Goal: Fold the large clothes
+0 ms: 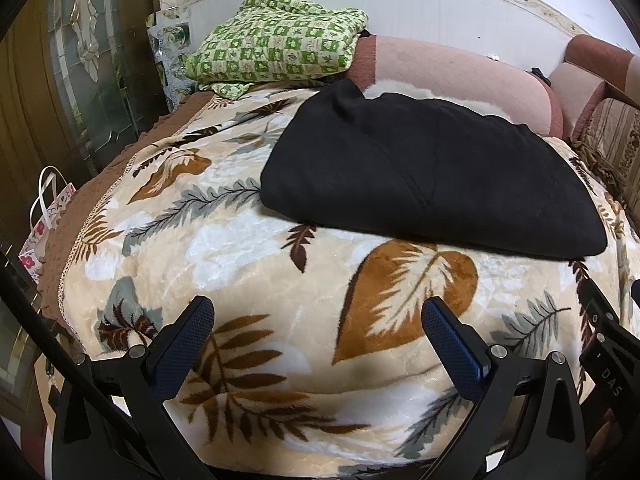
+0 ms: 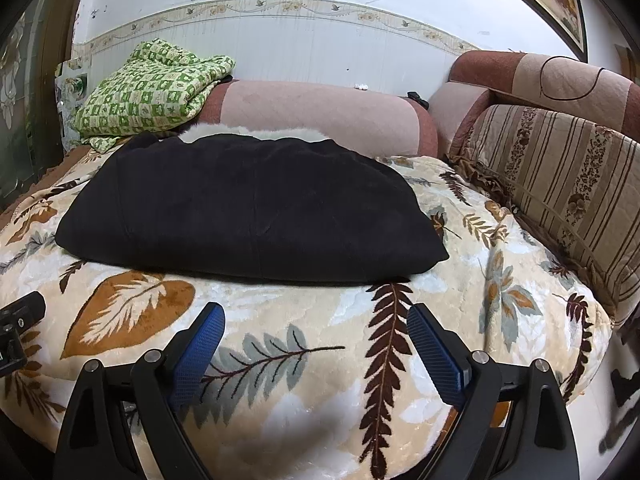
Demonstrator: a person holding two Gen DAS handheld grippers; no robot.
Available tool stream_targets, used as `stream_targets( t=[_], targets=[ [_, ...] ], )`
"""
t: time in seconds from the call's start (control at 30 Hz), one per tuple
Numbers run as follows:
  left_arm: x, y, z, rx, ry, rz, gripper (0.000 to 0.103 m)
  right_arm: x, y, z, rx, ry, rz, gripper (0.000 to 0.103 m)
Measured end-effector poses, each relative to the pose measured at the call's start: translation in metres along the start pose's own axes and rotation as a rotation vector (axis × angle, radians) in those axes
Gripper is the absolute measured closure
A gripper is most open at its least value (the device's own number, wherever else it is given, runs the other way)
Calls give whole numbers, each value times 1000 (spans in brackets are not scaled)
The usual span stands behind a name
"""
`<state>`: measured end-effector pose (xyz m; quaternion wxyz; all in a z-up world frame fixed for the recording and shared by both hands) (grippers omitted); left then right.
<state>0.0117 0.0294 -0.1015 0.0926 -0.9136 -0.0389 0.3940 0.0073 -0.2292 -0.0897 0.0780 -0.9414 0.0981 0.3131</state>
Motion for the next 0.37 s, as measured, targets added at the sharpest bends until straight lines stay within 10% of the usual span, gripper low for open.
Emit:
stream_targets(
  t=[0.37],
  targets=[
    [11, -19, -17, -20, 8, -21, 0, 13, -16, -15, -38, -14, -40, 7]
  ],
)
Point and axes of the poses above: each gripper's, at about its wrist camera, not at the fingertips, and x roughly the way its jaws point, y to its right, z to its underside, the point moved 3 cm from there along x, roughly the way its jaws point, and after that the axes turned 13 degrees about x, right-handed, at the moved point
